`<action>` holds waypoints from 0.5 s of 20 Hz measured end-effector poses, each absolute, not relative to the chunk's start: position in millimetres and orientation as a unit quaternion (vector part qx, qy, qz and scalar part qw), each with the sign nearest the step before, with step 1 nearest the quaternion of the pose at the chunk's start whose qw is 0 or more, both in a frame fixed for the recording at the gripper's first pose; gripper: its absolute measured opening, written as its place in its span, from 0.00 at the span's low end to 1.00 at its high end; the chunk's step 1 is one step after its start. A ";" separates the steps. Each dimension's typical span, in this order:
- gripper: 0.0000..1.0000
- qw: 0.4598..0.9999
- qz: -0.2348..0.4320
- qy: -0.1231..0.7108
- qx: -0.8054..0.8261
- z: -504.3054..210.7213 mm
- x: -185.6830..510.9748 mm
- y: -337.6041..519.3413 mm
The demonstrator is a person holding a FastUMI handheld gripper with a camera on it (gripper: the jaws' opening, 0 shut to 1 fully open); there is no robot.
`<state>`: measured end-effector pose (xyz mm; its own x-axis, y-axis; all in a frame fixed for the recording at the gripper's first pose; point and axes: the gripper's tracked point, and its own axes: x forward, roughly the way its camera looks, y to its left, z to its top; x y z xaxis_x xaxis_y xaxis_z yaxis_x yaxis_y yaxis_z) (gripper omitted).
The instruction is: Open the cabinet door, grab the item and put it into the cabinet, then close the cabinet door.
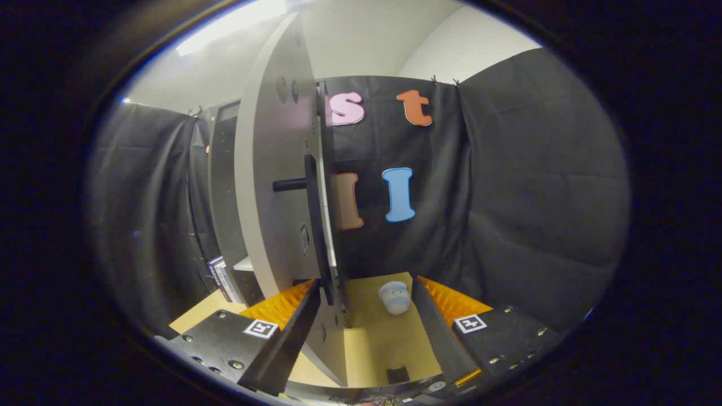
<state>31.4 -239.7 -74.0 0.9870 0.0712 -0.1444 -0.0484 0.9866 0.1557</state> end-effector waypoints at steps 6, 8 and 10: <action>0.98 0.976 0.131 0.084 0.151 -80.4 32.3 -173.5; 0.98 0.971 0.152 0.083 0.163 -79.8 37.1 -156.4; 0.98 0.972 0.163 0.078 0.152 -73.1 39.0 -136.8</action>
<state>39.0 -136.8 -73.1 0.9348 0.3405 -0.1013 -0.2932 0.9004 0.3214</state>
